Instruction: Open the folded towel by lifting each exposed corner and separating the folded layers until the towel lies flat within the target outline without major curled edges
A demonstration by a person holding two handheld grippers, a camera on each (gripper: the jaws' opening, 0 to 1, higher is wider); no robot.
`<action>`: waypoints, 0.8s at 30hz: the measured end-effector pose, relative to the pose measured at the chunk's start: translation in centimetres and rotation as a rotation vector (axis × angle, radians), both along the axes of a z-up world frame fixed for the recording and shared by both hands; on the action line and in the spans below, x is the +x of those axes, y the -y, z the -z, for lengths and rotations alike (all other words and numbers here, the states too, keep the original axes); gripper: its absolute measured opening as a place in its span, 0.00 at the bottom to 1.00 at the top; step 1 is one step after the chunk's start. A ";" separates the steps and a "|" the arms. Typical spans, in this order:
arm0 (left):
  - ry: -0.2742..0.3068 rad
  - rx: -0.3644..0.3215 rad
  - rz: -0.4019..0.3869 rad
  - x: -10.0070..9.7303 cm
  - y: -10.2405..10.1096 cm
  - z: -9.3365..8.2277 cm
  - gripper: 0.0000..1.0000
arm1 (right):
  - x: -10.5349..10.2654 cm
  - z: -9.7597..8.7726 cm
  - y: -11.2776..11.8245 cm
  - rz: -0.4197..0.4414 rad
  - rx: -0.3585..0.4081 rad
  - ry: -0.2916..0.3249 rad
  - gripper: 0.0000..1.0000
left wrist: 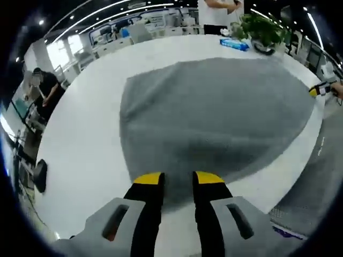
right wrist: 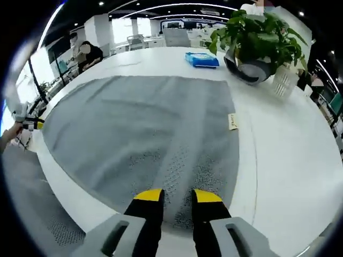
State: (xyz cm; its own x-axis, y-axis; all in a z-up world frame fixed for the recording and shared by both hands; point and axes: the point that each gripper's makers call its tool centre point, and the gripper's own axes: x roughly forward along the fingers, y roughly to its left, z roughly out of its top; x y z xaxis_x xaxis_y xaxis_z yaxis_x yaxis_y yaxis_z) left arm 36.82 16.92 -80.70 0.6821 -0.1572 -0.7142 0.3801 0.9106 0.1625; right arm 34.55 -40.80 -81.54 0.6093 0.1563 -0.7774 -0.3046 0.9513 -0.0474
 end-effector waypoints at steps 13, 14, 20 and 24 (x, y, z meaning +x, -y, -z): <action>-0.029 -0.118 -0.090 -1.4 -2.6 0.1 0.26 | -0.6 0.0 1.5 -0.029 0.082 0.102 0.13; -0.026 -0.116 -0.089 -1.4 -2.5 0.0 0.26 | -0.7 0.0 1.5 -0.025 0.090 0.107 0.13; -0.006 -0.223 -0.215 -1.2 -2.5 -0.1 0.28 | -0.4 -0.2 0.8 0.068 0.172 0.114 0.19; 0.096 -0.322 -0.278 -0.5 -1.6 -3.1 0.43 | 0.6 -3.5 -1.2 0.047 0.183 0.229 0.55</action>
State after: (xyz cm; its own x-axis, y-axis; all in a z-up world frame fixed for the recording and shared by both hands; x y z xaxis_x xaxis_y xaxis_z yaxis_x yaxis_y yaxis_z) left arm 36.35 18.54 -77.57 0.7910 -0.1623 -0.5898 0.1104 0.9862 -0.1233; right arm 35.18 -39.57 -78.00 0.7752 0.2490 -0.5805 -0.2614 0.9631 0.0641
